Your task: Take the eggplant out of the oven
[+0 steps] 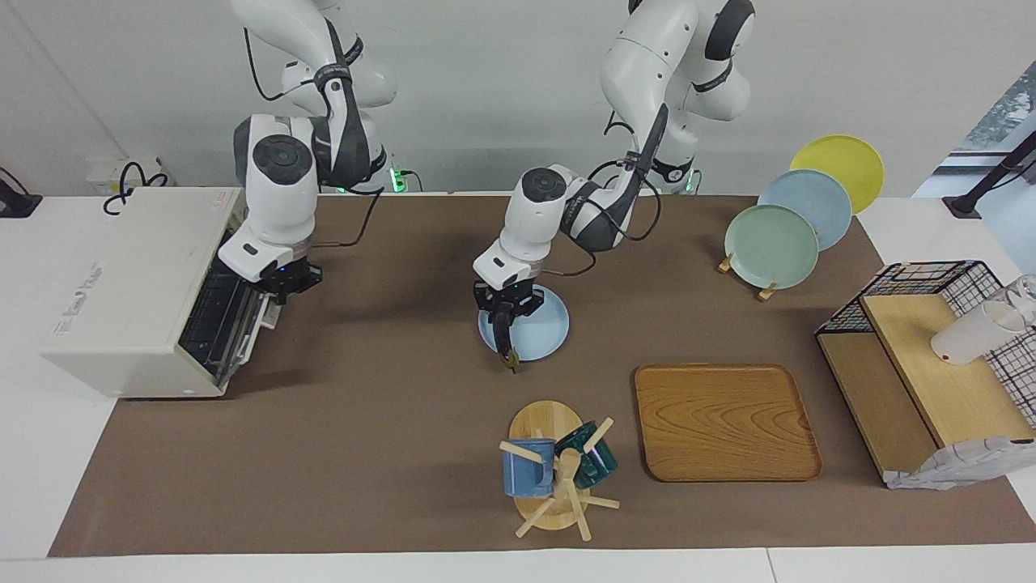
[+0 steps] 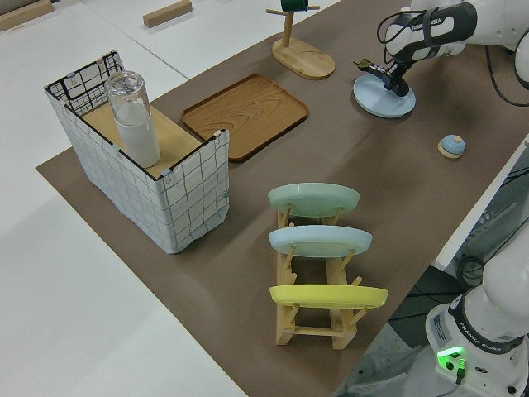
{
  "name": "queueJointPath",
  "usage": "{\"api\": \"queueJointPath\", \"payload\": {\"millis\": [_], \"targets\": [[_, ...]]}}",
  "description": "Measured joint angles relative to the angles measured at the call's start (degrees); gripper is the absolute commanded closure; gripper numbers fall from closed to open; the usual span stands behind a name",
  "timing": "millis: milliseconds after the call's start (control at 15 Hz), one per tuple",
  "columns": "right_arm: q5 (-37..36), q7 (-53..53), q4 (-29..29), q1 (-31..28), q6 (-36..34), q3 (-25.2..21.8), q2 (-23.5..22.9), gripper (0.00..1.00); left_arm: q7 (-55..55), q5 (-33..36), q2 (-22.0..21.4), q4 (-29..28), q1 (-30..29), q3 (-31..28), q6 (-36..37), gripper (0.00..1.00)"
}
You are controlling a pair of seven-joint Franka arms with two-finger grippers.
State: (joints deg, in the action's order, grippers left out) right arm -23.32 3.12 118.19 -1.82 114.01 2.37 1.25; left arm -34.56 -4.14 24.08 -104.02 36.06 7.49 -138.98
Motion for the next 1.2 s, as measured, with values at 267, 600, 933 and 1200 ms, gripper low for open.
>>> {"api": "queueJointPath", "payload": {"millis": [267, 600, 933, 1200], "targets": [[0.0, 3.35, -0.57, -2.07, -0.28, -0.18, 0.62, 0.97, 2.8, 0.0, -3.51, 4.28, -8.76, -0.24, 11.52, 1.0], [3.58, 5.92, -3.11, -3.17, -6.06, -0.53, 1.76, 0.9, 15.08, 0.03, -4.08, 8.45, -22.89, -0.56, 18.27, 1.0], [14.4, 6.62, -13.24, -2.23, -15.03, 0.67, 2.27, 0.84, 25.01, 0.33, -0.53, 11.77, -32.29, -0.69, 18.27, 1.0], [17.99, 5.21, -19.69, 0.81, -19.44, 1.12, 0.35, 0.68, 25.35, 6.73, 7.93, 18.81, -32.91, -0.75, 17.13, 1.0]]}}
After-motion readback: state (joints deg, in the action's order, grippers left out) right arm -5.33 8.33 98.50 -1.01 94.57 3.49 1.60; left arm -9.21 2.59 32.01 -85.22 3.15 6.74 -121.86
